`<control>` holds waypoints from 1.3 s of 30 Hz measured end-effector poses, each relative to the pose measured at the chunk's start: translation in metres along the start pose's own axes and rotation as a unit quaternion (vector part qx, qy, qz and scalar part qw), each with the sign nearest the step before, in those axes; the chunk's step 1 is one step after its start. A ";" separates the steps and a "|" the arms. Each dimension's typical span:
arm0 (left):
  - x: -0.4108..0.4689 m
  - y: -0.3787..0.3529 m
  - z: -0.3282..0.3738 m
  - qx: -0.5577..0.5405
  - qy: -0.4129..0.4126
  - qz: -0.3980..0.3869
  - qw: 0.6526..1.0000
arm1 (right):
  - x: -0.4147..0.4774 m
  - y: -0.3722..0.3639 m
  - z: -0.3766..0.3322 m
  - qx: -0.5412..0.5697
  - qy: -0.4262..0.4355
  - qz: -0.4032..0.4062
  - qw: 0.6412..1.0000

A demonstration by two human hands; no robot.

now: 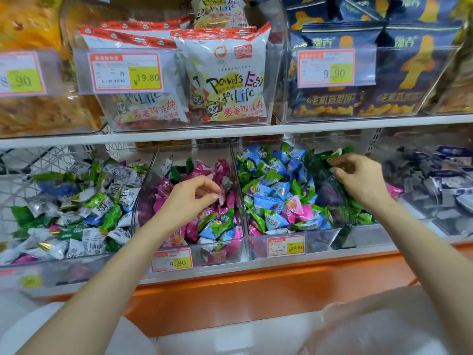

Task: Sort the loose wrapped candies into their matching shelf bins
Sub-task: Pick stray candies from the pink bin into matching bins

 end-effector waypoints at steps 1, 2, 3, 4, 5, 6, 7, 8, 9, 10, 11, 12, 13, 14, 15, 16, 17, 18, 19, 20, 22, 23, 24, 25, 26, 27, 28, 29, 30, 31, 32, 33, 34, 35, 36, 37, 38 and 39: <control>-0.002 0.000 -0.001 0.003 0.000 -0.011 1.000 | -0.004 -0.002 -0.008 0.014 0.016 -0.009 1.000; -0.004 -0.001 -0.002 0.007 -0.001 -0.023 1.000 | -0.009 -0.004 -0.016 0.029 0.029 -0.024 0.999; -0.006 -0.001 -0.003 0.014 -0.003 -0.040 0.999 | -0.013 -0.007 -0.024 0.043 0.041 -0.042 0.997; -0.008 -0.002 -0.005 0.036 -0.007 -0.064 0.997 | -0.018 -0.010 -0.031 0.053 0.057 -0.058 0.995; -0.010 -0.004 -0.007 0.074 -0.012 -0.094 0.993 | -0.022 -0.012 -0.038 0.058 0.073 -0.072 0.993; -0.011 -0.005 -0.009 0.117 -0.016 -0.126 0.985 | -0.027 -0.015 -0.045 0.062 0.089 -0.085 0.990; -0.012 -0.006 -0.011 0.152 -0.017 -0.155 0.976 | -0.032 -0.018 -0.051 0.065 0.104 -0.097 0.988; -0.012 -0.007 -0.013 0.169 -0.015 -0.175 0.970 | -0.036 -0.020 -0.057 0.067 0.117 -0.109 0.985; -0.012 -0.007 -0.013 0.171 -0.010 -0.190 0.967 | -0.039 -0.024 -0.062 0.069 0.128 -0.120 0.982; -0.012 -0.006 -0.014 0.163 -0.006 -0.203 0.966 | -0.043 -0.027 -0.066 0.070 0.137 -0.130 0.979; -0.012 -0.006 -0.015 0.157 -0.006 -0.217 0.963 | -0.046 -0.030 -0.069 0.073 0.144 -0.141 0.977; -0.012 -0.007 -0.016 0.159 -0.012 -0.231 0.960 | -0.048 -0.032 -0.072 0.074 0.151 -0.151 0.974; -0.012 -0.007 -0.018 0.168 -0.022 -0.238 0.956 | -0.050 -0.034 -0.075 0.073 0.159 -0.156 0.972; -0.012 -0.008 -0.020 0.180 -0.031 -0.235 0.955 | -0.051 -0.036 -0.077 0.072 0.164 -0.159 0.971; -0.012 -0.008 -0.021 0.190 -0.036 -0.223 0.955 | -0.051 -0.037 -0.079 0.074 0.168 -0.162 0.970; -0.012 -0.008 -0.022 0.194 -0.036 -0.206 0.959 | -0.052 -0.038 -0.081 0.080 0.169 -0.165 0.968; -0.011 -0.007 -0.022 0.191 -0.037 -0.183 0.964 | -0.052 -0.038 -0.083 0.088 0.170 -0.168 0.967; -0.010 -0.006 -0.021 0.179 -0.036 -0.157 0.970 | -0.053 -0.038 -0.086 0.095 0.169 -0.170 0.966; -0.009 -0.005 -0.020 0.158 -0.032 -0.127 0.979 | -0.053 -0.038 -0.088 0.100 0.168 -0.171 0.966; -0.007 -0.002 -0.019 0.131 -0.022 -0.094 0.987 | -0.054 -0.038 -0.090 0.106 0.166 -0.173 0.965; -0.004 0.004 -0.016 0.081 0.003 -0.037 0.996 | -0.056 -0.040 -0.095 0.120 0.168 -0.180 0.962; -0.003 0.006 -0.015 0.060 0.014 -0.014 0.998 | -0.058 -0.041 -0.097 0.126 0.171 -0.184 0.960; -0.002 0.009 -0.015 0.039 0.023 0.005 0.999 | -0.059 -0.043 -0.100 0.132 0.174 -0.190 0.957; -0.001 0.011 -0.015 0.014 0.030 0.022 0.999 | -0.060 -0.045 -0.102 0.135 0.176 -0.197 0.955; 0.000 0.011 -0.015 -0.016 0.037 0.036 0.999 | -0.061 -0.047 -0.105 0.135 0.177 -0.206 0.953; 0.000 0.012 -0.014 -0.048 0.044 0.046 0.997 | -0.062 -0.050 -0.108 0.131 0.178 -0.215 0.951; 0.001 0.012 -0.014 -0.080 0.052 0.054 0.994 | -0.063 -0.052 -0.112 0.124 0.182 -0.221 0.950; 0.002 0.011 -0.013 -0.113 0.059 0.060 0.990 | -0.064 -0.055 -0.116 0.116 0.187 -0.226 0.949; 0.002 0.011 -0.012 -0.148 0.063 0.065 0.985 | -0.065 -0.057 -0.120 0.109 0.191 -0.229 0.948; 0.003 0.011 -0.010 -0.180 0.063 0.067 0.979 | -0.066 -0.060 -0.125 0.103 0.191 -0.233 0.948; 0.004 0.010 -0.009 -0.206 0.059 0.068 0.974 | -0.066 -0.062 -0.128 0.099 0.189 -0.239 0.947; 0.005 0.010 -0.008 -0.228 0.052 0.067 0.970 | -0.067 -0.064 -0.131 0.097 0.181 -0.247 0.947; 0.005 0.010 -0.006 -0.245 0.043 0.066 0.966 | -0.067 -0.066 -0.133 0.097 0.173 -0.256 0.946; 0.006 0.009 -0.004 -0.258 0.033 0.065 0.963 | -0.068 -0.068 -0.135 0.097 0.164 -0.264 0.945; 0.006 0.009 -0.002 -0.266 0.023 0.065 0.962 | -0.068 -0.069 -0.137 0.099 0.158 -0.271 0.944; 0.006 0.009 0.000 -0.268 0.014 0.069 0.961 | -0.068 -0.069 -0.138 0.103 0.154 -0.276 0.943; 0.006 0.010 0.002 -0.268 0.007 0.075 0.960 | -0.067 -0.069 -0.140 0.110 0.152 -0.278 0.942; 0.007 0.010 0.003 -0.270 0.001 0.082 0.959 | -0.067 -0.068 -0.142 0.119 0.151 -0.277 0.942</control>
Point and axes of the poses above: each hand's wrist, its own x-axis towards the middle knuckle, its own y-axis out of the back of the hand, z = x × y, the point moved 2 cm from there along x, towards the middle knuckle, and after that the axes turned 7 degrees about -y, right-handed, at the moved point
